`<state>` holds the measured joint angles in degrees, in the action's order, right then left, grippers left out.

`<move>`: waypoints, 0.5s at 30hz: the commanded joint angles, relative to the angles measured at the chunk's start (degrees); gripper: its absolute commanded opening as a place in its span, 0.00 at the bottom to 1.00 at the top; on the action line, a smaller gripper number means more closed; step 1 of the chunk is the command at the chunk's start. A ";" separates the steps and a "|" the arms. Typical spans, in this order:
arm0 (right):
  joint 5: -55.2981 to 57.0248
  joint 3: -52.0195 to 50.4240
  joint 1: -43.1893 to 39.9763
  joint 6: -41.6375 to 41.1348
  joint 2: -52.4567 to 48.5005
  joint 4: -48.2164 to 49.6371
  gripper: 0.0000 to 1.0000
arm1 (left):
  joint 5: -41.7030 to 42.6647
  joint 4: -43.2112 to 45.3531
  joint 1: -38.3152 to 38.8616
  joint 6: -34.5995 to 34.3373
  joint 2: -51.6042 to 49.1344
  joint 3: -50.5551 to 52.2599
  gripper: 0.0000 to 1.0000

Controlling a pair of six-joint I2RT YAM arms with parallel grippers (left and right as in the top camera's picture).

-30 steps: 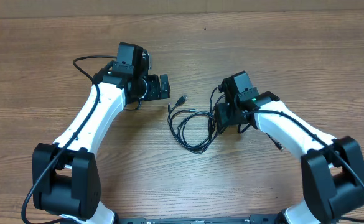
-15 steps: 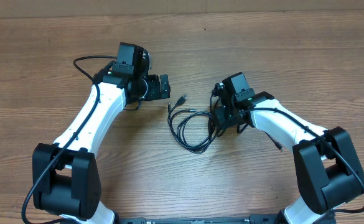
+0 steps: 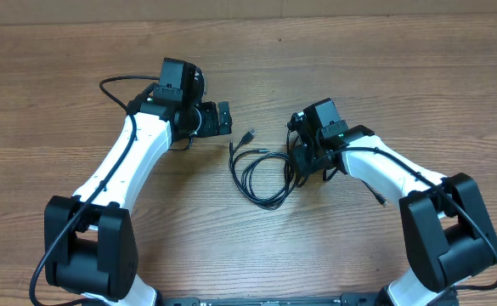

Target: Untangle cables

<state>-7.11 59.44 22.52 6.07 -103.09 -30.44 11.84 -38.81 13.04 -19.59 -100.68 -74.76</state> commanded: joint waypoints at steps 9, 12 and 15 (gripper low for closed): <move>-0.48 -0.24 -0.02 0.48 -1.84 0.39 0.49 | -2.23 0.09 0.11 -0.76 -0.46 -0.94 1.00; -0.48 -0.24 -0.02 0.48 -2.01 0.39 0.48 | -2.23 0.09 0.09 -0.76 -0.46 -0.94 0.99; -0.48 -0.24 -0.02 0.48 -3.32 0.42 0.46 | -2.23 0.09 0.09 -0.76 -0.46 -0.94 0.99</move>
<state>-7.22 59.44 22.52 6.24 -104.25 -30.24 10.44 -38.81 13.04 -19.59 -100.68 -74.76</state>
